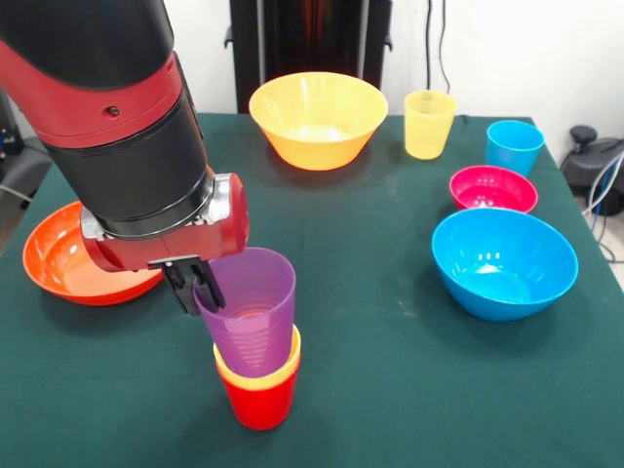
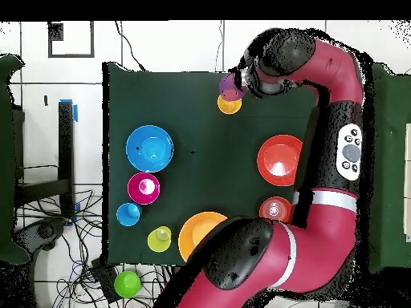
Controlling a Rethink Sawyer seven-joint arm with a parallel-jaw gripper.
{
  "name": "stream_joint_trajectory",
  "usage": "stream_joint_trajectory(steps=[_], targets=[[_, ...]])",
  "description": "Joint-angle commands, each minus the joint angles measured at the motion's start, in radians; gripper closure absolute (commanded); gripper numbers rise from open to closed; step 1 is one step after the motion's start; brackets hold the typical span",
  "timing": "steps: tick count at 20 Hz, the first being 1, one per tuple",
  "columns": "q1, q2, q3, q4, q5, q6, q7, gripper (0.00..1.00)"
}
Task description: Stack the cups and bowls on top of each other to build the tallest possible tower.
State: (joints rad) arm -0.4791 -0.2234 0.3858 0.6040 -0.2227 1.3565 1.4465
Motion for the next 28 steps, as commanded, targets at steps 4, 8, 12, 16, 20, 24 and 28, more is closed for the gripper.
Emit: stream_joint_trajectory(steps=[4,8,12,16,20,24,28], targets=[[0.034,-0.003,0.048,0.040,-0.007,0.057,-0.118,1.00],[0.034,0.002,0.049,0.036,-0.008,0.061,-0.121,1.00],[0.034,0.000,0.047,0.037,-0.010,0.067,-0.125,1.00],[0.037,0.002,0.046,0.031,-0.014,0.077,-0.129,1.00],[0.036,-0.004,0.043,0.039,-0.011,0.084,-0.125,1.00],[0.037,-0.004,0.042,0.040,-0.012,0.084,-0.126,1.00],[0.039,0.000,0.044,0.030,-0.014,0.092,-0.130,1.00]])
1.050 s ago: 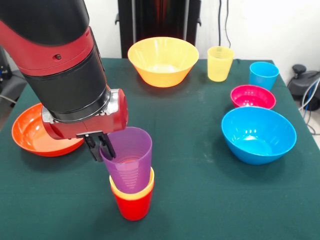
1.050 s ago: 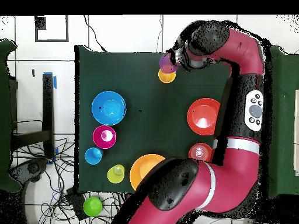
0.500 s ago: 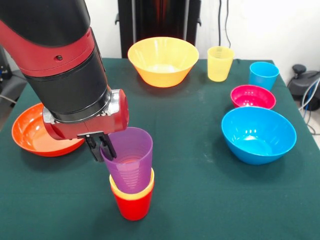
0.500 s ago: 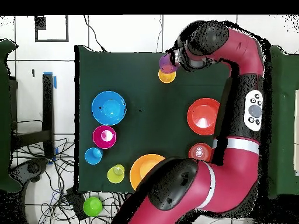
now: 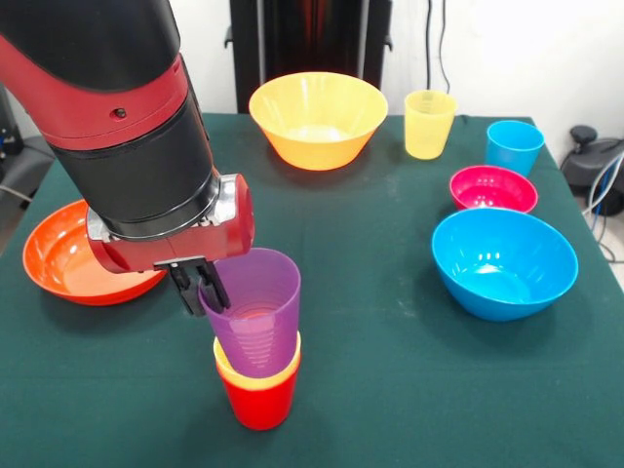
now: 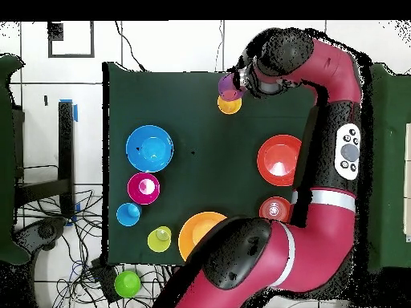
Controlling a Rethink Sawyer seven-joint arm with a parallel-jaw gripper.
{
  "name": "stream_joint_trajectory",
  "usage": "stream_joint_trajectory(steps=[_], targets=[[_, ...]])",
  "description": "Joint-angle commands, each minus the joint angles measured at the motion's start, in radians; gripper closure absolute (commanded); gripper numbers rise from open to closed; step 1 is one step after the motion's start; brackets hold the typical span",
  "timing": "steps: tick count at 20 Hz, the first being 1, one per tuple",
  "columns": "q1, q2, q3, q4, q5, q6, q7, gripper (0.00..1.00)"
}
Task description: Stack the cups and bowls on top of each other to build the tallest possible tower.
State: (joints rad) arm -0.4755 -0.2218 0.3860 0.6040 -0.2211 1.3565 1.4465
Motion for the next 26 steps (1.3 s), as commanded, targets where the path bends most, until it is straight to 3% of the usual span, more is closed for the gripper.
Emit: stream_joint_trajectory(steps=[1,26], targets=[[0.036,-0.002,0.043,0.030,-0.017,0.095,-0.131,1.00],[0.033,-0.014,0.031,0.043,-0.032,0.129,-0.168,1.00]])
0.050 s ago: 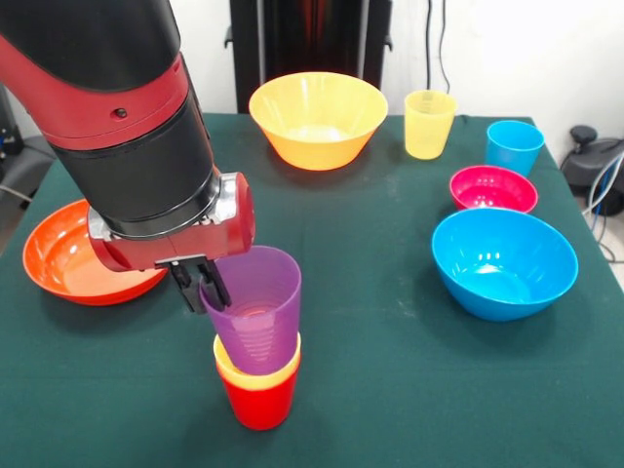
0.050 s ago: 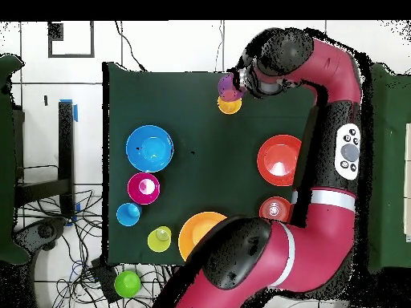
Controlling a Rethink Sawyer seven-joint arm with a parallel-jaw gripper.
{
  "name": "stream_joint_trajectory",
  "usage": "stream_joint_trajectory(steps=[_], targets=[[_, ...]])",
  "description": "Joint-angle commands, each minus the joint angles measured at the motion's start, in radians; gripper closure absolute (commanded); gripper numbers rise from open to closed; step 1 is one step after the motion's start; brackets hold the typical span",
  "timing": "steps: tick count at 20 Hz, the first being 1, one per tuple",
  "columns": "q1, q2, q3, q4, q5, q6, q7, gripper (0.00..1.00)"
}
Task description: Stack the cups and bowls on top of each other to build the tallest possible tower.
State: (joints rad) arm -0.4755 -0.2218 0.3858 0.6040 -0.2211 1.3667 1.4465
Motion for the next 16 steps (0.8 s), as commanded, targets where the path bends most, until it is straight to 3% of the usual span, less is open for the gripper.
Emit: stream_joint_trajectory(steps=[1,16], targets=[[0.034,-0.012,0.031,0.037,-0.034,0.124,-0.169,1.00],[0.037,-0.001,0.033,0.011,-0.058,0.137,-0.205,1.00]])
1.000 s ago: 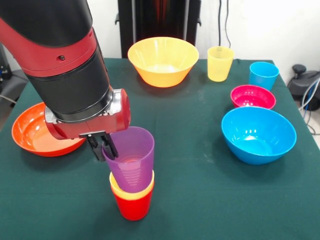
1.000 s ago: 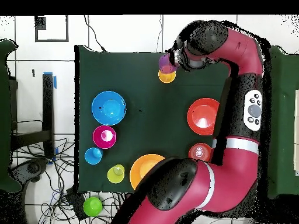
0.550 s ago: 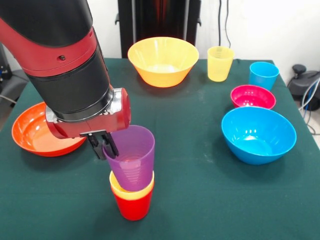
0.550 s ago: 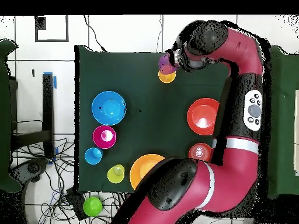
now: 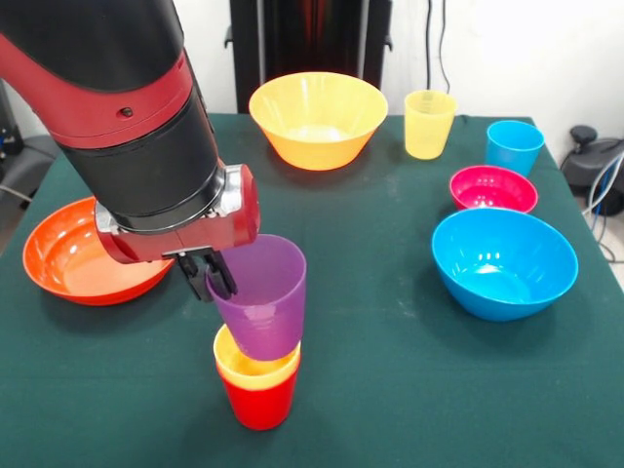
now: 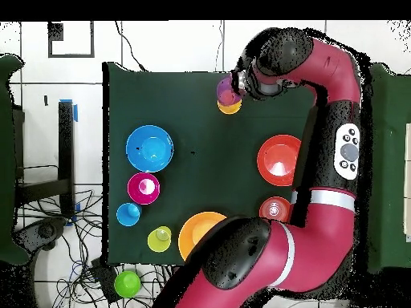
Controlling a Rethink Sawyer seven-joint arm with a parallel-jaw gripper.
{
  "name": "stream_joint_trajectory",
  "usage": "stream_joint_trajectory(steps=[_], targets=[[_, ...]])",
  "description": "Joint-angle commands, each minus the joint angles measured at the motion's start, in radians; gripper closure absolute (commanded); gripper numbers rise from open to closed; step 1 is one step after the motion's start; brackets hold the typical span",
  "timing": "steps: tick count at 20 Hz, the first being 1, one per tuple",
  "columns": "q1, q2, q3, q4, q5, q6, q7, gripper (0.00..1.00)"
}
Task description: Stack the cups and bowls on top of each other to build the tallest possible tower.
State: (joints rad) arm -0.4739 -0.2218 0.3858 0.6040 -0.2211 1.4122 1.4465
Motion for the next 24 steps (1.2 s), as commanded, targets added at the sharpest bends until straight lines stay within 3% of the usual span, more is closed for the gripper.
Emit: stream_joint_trajectory(steps=[1,12,24], targets=[[0.036,0.004,0.035,-0.001,-0.062,0.095,-0.209,1.00],[0.034,0.029,0.045,-0.065,-0.088,0.106,-0.250,1.00],[0.028,0.006,0.030,-0.016,-0.080,0.070,-0.254,1.00]])
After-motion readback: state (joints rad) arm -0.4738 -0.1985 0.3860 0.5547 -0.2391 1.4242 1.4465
